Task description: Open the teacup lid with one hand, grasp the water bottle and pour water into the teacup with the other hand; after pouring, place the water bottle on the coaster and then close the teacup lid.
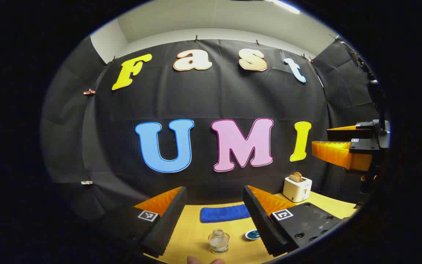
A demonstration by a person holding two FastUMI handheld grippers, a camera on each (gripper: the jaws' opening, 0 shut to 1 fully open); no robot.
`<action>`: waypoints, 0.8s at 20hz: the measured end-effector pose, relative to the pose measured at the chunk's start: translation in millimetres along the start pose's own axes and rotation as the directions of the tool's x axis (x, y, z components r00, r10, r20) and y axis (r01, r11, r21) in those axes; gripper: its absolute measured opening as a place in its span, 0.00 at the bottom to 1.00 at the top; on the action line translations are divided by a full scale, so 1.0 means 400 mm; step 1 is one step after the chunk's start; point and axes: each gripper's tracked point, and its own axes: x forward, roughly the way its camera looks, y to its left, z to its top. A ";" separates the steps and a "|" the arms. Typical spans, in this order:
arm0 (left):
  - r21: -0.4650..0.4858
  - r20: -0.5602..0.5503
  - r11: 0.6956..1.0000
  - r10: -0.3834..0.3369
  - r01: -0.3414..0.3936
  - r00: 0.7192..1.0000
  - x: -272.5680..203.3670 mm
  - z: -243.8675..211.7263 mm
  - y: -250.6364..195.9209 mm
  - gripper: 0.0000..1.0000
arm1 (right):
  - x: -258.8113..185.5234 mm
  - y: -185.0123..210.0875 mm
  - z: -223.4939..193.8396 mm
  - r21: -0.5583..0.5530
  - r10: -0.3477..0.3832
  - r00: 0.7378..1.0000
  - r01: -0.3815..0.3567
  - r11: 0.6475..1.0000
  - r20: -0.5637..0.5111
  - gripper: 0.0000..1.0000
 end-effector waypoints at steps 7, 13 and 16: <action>0.006 -0.008 1.000 0.004 -0.004 1.000 0.000 -0.011 0.005 0.97 | 0.006 -0.003 -0.011 0.010 -0.004 1.000 0.004 1.000 -0.009 0.96; 0.024 -0.010 1.000 -0.003 0.004 1.000 0.001 -0.012 0.000 0.97 | 0.006 -0.007 -0.011 0.005 -0.009 1.000 0.009 1.000 -0.011 0.96; 0.021 -0.015 1.000 -0.006 0.006 1.000 -0.003 -0.015 -0.001 0.96 | 0.004 0.001 -0.014 0.011 -0.001 1.000 0.002 1.000 -0.008 0.96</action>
